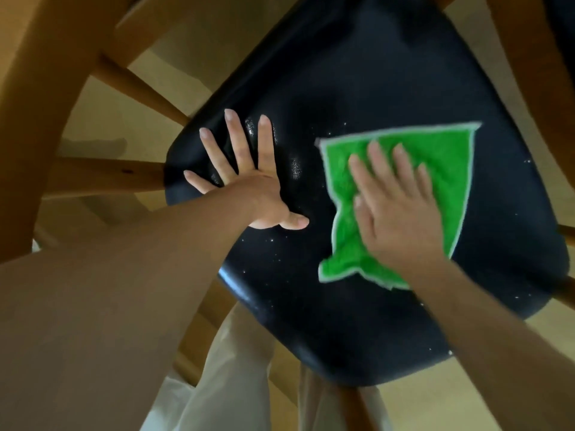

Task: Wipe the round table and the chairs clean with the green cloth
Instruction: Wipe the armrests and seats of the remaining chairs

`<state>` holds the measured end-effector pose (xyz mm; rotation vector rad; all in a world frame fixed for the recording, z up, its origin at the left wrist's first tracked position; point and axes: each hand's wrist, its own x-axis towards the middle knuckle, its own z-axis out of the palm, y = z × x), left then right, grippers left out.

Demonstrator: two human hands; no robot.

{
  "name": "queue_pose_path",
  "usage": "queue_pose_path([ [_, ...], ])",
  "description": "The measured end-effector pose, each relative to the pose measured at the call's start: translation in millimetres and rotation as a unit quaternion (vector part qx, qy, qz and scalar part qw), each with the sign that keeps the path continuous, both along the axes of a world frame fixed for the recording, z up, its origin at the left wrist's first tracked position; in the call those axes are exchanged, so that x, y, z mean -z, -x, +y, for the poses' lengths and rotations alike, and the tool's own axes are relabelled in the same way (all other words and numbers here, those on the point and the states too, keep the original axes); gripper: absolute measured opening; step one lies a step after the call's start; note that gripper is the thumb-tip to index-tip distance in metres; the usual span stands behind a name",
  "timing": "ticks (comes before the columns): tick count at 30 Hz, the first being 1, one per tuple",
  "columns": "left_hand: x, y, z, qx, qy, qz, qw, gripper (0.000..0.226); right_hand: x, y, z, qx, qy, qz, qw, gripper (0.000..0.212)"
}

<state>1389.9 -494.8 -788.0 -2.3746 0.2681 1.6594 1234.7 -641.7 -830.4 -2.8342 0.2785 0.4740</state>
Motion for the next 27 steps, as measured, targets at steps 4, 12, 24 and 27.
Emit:
queue_pose_path([
  [4, -3.4, -0.3, -1.4, 0.002, -0.002, 0.000, 1.000, 0.149, 5.9, -88.7, -35.9, 0.184, 0.020, -0.029, 0.982, 0.057],
  [12, -6.0, 0.0, -2.7, 0.000, -0.006, 0.015, 1.000, 0.149, 1.0, -24.1, 30.0, 0.084, 0.007, -0.006, 0.996, 0.056],
  [24, -1.9, -2.4, -3.8, -0.013, -0.016, 0.025, 0.999, 0.153, -2.9, 35.8, 36.3, -0.062, -0.018, 0.000, 0.998, 0.055],
  [27, -2.2, -2.1, -4.3, -0.013, -0.022, 0.020, 0.999, 0.154, 0.7, -30.2, 12.3, 0.001, 0.012, -0.010, 1.000, 0.056],
])
